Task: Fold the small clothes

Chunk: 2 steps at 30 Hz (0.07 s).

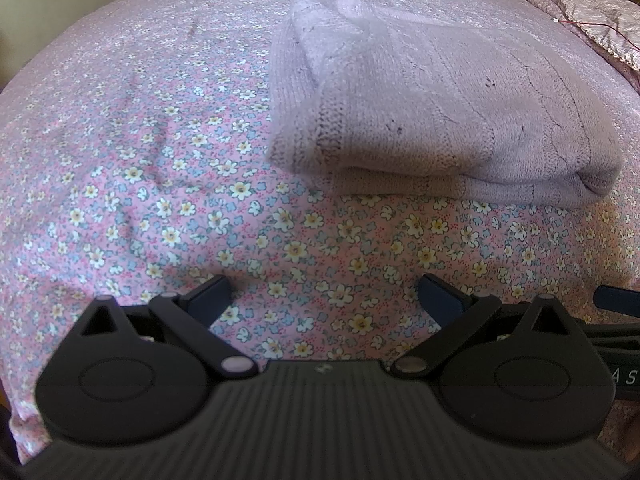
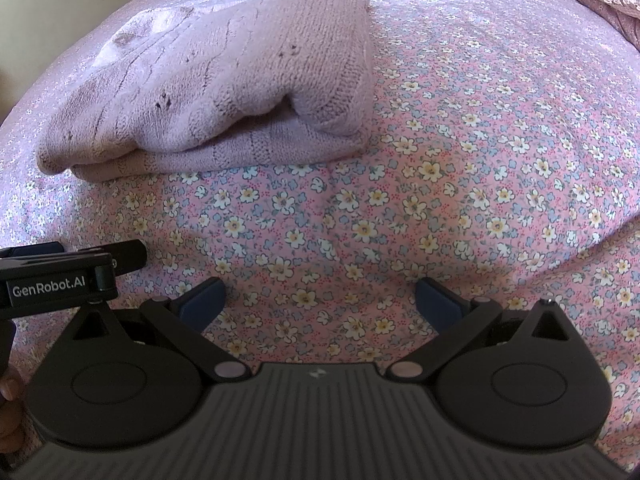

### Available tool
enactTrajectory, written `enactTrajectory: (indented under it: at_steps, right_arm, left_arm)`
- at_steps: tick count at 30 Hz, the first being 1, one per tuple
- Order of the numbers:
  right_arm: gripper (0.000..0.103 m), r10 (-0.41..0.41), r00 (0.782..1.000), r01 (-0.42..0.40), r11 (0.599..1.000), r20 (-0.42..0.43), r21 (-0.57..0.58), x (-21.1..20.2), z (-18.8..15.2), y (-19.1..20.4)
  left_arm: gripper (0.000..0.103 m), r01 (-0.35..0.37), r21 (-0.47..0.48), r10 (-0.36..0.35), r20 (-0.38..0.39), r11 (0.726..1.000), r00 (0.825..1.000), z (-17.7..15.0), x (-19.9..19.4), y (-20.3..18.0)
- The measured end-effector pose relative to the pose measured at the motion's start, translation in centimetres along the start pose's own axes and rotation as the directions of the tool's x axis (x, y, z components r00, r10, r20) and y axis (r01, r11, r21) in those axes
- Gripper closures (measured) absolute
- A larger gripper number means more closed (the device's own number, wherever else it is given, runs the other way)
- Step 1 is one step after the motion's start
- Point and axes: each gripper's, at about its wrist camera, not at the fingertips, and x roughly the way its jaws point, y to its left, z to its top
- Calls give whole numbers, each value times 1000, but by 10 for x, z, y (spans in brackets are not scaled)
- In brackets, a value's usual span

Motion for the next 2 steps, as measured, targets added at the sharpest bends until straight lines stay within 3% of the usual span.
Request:
enactTrajectory:
  at_steps: [2]
  right_arm:
    - [0,0,1000,0,1000,0,0,0,0,0]
  left_arm:
    - [1,0,0,0,0,1000,1000,0,0,0]
